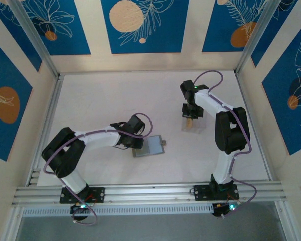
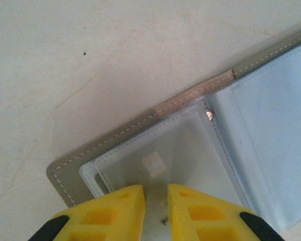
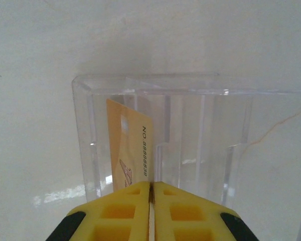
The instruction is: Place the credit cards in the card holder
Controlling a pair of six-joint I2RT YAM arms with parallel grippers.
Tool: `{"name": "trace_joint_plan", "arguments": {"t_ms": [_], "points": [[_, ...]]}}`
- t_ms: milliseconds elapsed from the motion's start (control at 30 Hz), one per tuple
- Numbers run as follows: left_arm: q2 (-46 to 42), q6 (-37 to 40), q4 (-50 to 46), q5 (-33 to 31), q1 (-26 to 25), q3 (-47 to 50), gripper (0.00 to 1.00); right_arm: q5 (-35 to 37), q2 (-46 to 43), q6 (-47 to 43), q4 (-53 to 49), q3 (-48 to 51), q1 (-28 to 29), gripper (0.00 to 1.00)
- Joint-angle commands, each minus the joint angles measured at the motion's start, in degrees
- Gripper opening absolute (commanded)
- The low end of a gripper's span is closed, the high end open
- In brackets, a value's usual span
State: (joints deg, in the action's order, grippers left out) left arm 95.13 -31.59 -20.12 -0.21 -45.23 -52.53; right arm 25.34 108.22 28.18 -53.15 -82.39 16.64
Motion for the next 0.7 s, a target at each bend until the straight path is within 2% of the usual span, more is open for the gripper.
{"name": "trace_joint_plan", "arguments": {"t_ms": [0,467,667], "points": [[1.9,-1.01,-2.82,2.13,0.23,2.35,0.2,-3.43,-0.9,-0.65,0.61,-0.01,0.71,0.12],[1.9,-1.15,-2.65,2.23,0.27,2.92,0.2,-13.11,-2.22,-0.5,5.8,2.39,-0.64,0.19],[1.56,-1.1,-2.91,2.05,0.29,3.09,0.2,-11.46,-1.17,-0.24,5.68,2.7,-0.87,0.17]]}}
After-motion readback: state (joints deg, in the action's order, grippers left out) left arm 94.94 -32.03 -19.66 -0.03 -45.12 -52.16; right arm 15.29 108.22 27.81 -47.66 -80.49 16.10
